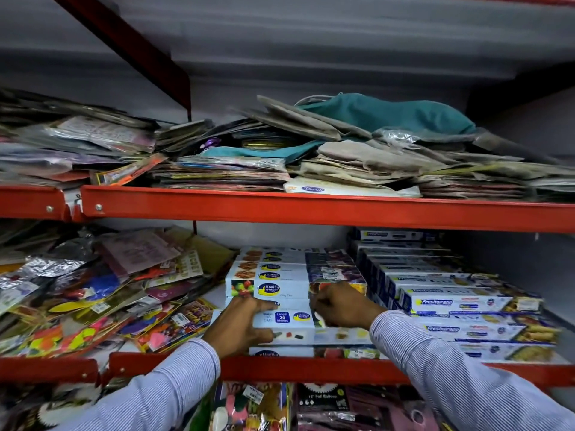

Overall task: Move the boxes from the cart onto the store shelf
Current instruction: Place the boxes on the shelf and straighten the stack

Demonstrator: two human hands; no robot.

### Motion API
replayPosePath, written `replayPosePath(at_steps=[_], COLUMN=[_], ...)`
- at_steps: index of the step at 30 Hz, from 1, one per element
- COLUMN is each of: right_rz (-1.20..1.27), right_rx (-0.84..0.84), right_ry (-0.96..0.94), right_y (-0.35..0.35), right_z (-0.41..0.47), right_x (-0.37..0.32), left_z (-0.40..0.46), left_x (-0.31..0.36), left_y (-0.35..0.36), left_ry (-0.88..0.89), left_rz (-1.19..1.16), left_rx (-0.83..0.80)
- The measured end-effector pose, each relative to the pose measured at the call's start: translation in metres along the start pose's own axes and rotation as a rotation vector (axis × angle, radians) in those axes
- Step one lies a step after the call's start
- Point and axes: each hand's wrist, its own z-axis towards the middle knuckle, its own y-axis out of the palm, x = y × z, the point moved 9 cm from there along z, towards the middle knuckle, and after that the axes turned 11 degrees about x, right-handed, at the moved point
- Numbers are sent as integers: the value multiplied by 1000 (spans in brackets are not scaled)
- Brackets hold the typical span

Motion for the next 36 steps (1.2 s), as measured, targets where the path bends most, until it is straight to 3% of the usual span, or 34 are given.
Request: replayPosePath(at_steps=[10, 24, 31, 36], right_rz=[22, 48, -29, -48], right_rx=[46, 96, 322, 308], right_ry=[-57, 38, -38, 6], right_y=[8, 8, -3, 40], right_z=[-32, -41, -102, -180], right_x=[1, 1, -33, -45], left_z=[-4, -13, -85, -168], left_x=[-7, -4, 25, 20], left_y=[23, 29, 21, 45], left_ry=[151, 188, 331, 311], left_rz=[154, 230, 371, 333], left_rx=[133, 132, 198, 114])
